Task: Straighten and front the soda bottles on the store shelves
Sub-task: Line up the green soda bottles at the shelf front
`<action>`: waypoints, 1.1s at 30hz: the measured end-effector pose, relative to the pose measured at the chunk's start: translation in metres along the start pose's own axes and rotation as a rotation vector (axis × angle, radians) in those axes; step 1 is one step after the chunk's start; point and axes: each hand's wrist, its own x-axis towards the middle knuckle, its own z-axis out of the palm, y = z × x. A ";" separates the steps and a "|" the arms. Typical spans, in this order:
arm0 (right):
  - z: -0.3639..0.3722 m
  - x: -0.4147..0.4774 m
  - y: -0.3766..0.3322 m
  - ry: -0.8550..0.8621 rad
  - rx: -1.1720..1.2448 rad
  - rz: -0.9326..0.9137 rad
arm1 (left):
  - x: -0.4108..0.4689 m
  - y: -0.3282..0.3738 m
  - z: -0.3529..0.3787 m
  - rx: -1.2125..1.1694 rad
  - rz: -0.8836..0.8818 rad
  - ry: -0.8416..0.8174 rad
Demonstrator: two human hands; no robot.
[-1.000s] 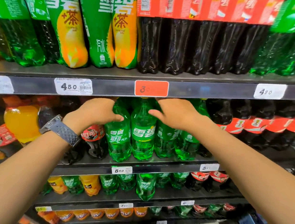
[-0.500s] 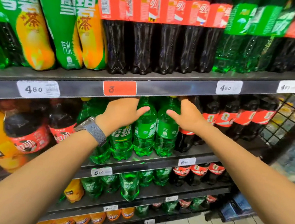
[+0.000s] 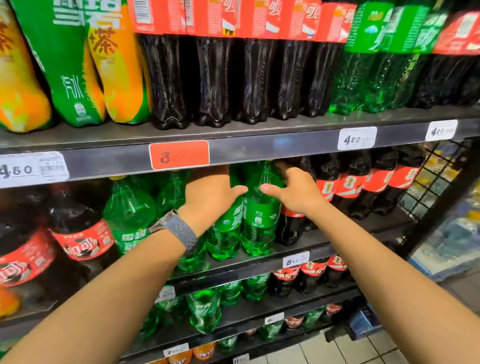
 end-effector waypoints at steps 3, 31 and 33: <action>0.002 0.000 0.002 0.036 -0.011 -0.016 | 0.006 -0.001 0.005 -0.014 -0.033 0.003; -0.024 0.039 0.013 -0.274 -0.136 -0.317 | 0.002 0.021 0.001 -0.270 -0.518 0.146; -0.023 0.039 0.013 -0.244 -0.137 -0.350 | 0.003 0.020 -0.001 -0.215 -0.516 0.107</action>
